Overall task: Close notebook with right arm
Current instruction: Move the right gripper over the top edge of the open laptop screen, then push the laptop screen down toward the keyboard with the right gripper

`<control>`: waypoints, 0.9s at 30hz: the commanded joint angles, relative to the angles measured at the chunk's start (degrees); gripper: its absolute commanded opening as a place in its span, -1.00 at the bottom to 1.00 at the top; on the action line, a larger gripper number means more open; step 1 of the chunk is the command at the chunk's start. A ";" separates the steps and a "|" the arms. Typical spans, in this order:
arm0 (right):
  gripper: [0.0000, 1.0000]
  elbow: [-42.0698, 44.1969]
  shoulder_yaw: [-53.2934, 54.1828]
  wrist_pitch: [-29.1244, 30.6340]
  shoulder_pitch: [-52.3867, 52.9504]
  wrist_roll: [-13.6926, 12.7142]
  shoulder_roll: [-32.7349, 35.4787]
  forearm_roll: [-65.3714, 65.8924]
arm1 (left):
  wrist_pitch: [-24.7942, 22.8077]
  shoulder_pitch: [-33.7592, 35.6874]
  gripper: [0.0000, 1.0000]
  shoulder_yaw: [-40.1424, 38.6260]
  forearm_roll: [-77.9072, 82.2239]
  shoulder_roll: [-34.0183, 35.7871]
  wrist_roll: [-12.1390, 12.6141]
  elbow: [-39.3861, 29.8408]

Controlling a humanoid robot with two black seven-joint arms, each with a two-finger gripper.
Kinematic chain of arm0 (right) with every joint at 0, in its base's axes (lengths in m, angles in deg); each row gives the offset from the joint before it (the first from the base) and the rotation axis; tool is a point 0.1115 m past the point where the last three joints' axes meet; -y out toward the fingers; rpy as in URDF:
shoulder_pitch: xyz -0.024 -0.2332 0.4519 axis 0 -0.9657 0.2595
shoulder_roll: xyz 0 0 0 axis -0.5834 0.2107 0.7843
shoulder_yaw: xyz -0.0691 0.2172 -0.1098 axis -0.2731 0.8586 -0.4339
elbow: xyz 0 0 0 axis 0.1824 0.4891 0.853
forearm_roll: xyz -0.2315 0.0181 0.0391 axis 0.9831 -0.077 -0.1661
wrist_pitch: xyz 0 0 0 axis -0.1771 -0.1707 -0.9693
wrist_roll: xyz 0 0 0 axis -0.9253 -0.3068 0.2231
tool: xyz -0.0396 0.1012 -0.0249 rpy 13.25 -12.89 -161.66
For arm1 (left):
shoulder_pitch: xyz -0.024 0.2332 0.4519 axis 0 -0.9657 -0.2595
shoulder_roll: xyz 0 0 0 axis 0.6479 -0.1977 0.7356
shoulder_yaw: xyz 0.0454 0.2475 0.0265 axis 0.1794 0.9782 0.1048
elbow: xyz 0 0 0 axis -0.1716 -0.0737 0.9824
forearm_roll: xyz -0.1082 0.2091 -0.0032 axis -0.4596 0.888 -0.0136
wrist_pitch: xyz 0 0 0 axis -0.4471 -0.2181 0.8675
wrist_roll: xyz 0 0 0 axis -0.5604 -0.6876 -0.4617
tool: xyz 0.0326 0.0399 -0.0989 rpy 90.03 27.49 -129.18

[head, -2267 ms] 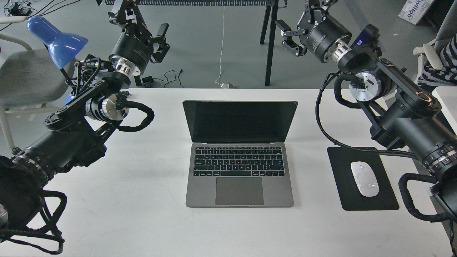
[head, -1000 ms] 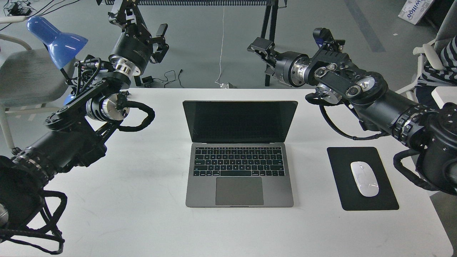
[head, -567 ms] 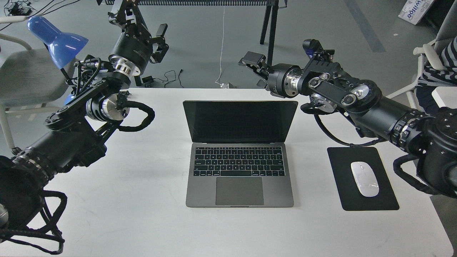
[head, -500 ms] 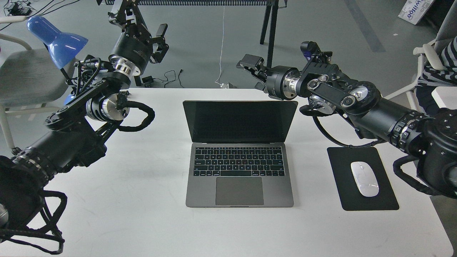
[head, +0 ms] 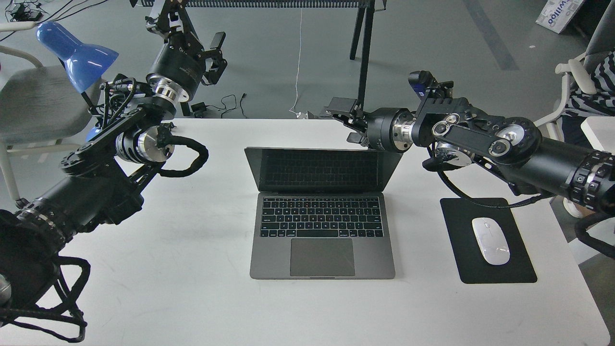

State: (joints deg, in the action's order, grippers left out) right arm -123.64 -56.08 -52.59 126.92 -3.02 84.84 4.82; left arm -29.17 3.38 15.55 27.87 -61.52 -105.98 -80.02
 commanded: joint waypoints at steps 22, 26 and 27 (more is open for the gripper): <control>1.00 -18.46 -9.77 -0.19 -4.50 -0.79 4.84 0.45 | 0.00 0.00 1.00 0.00 0.00 0.00 0.00 -0.03; 1.00 -18.37 -9.86 -0.72 -7.13 -0.88 4.84 1.94 | 0.00 0.00 1.00 0.00 0.00 0.00 0.00 0.05; 1.00 -18.37 -9.86 -0.89 -7.83 -0.88 4.75 2.47 | 0.00 0.00 1.00 0.00 0.00 0.00 0.00 -0.03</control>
State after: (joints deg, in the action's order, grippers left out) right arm -142.06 -65.87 -52.94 121.12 -3.82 89.70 6.09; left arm -29.17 3.38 15.56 27.87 -61.52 -105.98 -80.04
